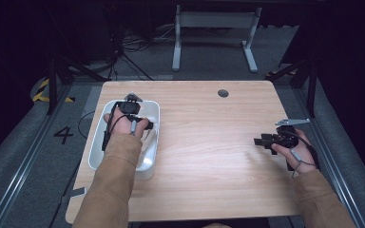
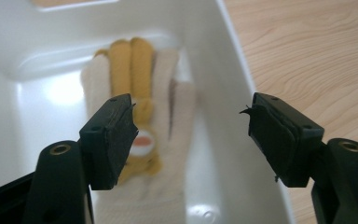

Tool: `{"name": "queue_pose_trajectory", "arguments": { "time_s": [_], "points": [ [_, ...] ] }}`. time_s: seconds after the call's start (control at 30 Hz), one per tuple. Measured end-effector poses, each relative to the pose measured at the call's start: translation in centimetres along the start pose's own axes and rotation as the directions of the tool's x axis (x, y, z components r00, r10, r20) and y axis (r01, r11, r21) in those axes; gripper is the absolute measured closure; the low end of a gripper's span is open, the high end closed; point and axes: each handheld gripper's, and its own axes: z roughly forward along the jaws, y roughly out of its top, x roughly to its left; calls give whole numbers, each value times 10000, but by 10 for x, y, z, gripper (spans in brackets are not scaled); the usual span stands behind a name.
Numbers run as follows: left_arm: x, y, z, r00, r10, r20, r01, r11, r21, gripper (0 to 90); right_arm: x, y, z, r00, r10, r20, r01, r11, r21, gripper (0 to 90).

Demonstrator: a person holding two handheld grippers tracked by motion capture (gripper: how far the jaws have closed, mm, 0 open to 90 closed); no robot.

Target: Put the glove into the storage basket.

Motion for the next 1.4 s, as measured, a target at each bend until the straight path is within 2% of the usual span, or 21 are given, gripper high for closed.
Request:
{"name": "queue_pose_trajectory", "arguments": {
  "time_s": [0.1,0.2,0.3,0.37,0.43,0.53,0.57,0.67,0.73,0.8,1.0,1.03,1.13,1.23,1.3,1.4],
  "points": [
    [-14,4,2,9983,474,333,-466,9986,-248,321,-1,-3,-2,10000,28,40,-28,10000,-3,494],
    [-29,6,5,9935,921,670,-890,9949,-484,329,-2,-5,-5,10000,51,70,-51,10000,-39,494],
    [-43,5,8,9852,1142,1280,-1041,9911,-827,364,-4,-7,-7,9999,66,90,-66,10000,-47,494],
    [-52,3,10,9788,1404,1492,-1266,9871,-982,364,-4,-8,-7,9999,89,102,-89,10000,-45,494],
    [-59,-1,12,9699,1698,1743,-1516,9820,-1130,363,-5,-9,-7,9999,86,94,-85,10000,-33,493],
    [-69,-9,14,9526,2161,2142,-1874,9713,-1464,348,-5,-9,-6,9999,75,98,-75,10000,-25,493],
    [-71,-12,14,9451,2353,2267,-2029,9665,-1572,347,-4,-9,-6,10000,56,79,-56,10000,-45,493],
    [-78,-22,16,9293,2863,2335,-2479,9519,-1803,340,-3,-8,-6,10000,-14,48,14,9999,-111,493],
    [-81,-28,16,9218,3016,2436,-2606,9472,-1867,338,-4,-8,-6,10000,-34,36,35,10000,-93,493],
    [-83,-34,16,9104,3178,2648,-2724,9424,-1942,343,-4,-8,-5,10000,-28,53,29,10000,-77,493],
    [-85,-51,14,8915,3520,2851,-2837,9246,-2542,337,-3,-8,-5,10000,-57,70,58,9999,-91,492],
    [-85,-54,16,8899,3477,2953,-2750,9254,-2608,335,-3,-8,-5,10000,-75,65,76,9999,-99,491],
    [-87,-64,23,8792,3534,3195,-2775,9251,-2593,331,-4,-8,-5,10000,-69,69,69,9999,-108,492],
    [-89,-71,29,8699,3693,3269,-3015,9227,-2401,336,-4,-8,-5,10000,-61,58,61,10000,-48,490],
    [-90,-76,33,8580,3858,3393,-3204,9180,-2336,334,-3,-9,-4,10000,-61,44,61,10000,-3,489],
    [-92,-84,37,8318,4271,3545,-3549,9003,-2520,327,-4,-9,-3,10000,-79,50,79,10000,39,489]
  ]
}}
